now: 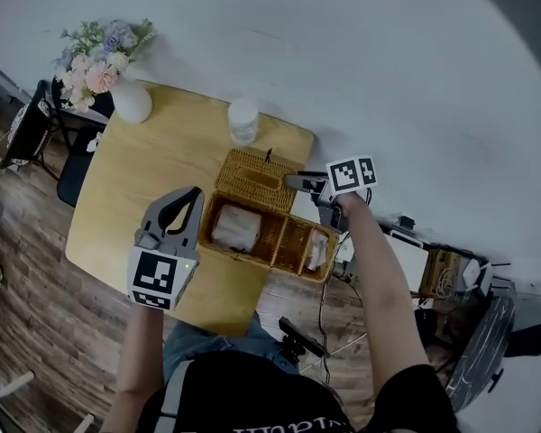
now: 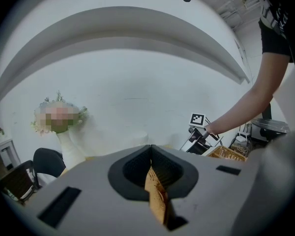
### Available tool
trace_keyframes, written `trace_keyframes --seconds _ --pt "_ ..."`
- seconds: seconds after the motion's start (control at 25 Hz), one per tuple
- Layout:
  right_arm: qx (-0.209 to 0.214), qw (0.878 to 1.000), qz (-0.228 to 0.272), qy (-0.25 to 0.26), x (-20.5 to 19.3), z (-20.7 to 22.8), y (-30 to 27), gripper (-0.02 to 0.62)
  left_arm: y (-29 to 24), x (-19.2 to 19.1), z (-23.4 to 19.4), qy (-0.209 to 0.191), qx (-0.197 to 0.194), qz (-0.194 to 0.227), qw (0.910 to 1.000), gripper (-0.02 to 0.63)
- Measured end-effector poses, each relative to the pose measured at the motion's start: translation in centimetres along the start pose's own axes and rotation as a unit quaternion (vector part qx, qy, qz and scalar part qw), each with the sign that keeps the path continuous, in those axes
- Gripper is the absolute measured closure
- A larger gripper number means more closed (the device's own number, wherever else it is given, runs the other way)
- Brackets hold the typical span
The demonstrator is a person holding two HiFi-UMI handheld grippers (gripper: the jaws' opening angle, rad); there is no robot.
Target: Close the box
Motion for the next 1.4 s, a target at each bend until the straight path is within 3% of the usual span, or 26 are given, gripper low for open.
trace_keyframes --seconds 0.16,0.32,0.64,0.88,1.12,1.4 --pt "0.046 0.998 0.028 -0.018 0.2 0.2 -0.2 0.382 0.1 -0.4 -0.1 -0.005 0.004 -0.006 1.0000 0.594" --pt "0.056 0.997 0.052 -0.009 0.7 0.1 0.3 0.423 0.3 -0.6 0.0 -0.010 0.004 -0.008 0.9999 0.594" --pt "0.012 0.994 0.046 0.098 1.9 -2.0 1.2 0.430 0.9 -0.1 0.9 -0.012 0.001 0.003 0.9999 0.594" --pt "-0.048 0.981 0.023 0.187 2.4 -3.9 2.0 0.430 1.6 1.2 1.3 -0.014 -0.001 0.023 0.9996 0.594" --pt "-0.095 0.958 0.018 0.269 2.6 -6.4 2.4 0.433 2.2 2.2 1.3 -0.017 -0.004 0.038 0.9991 0.594" --pt "-0.181 0.902 0.014 0.391 2.1 -9.9 2.7 0.431 2.8 2.8 1.5 -0.020 -0.023 0.054 0.9981 0.594"
Point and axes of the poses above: the fingertips, and each gripper's own axes: y backward along the fingers, z to its right, x out of its top, the point moved 1 cm from there along y, backward along the fingers, and after that the axes turned 15 degrees about x, right-handed, at the moved point
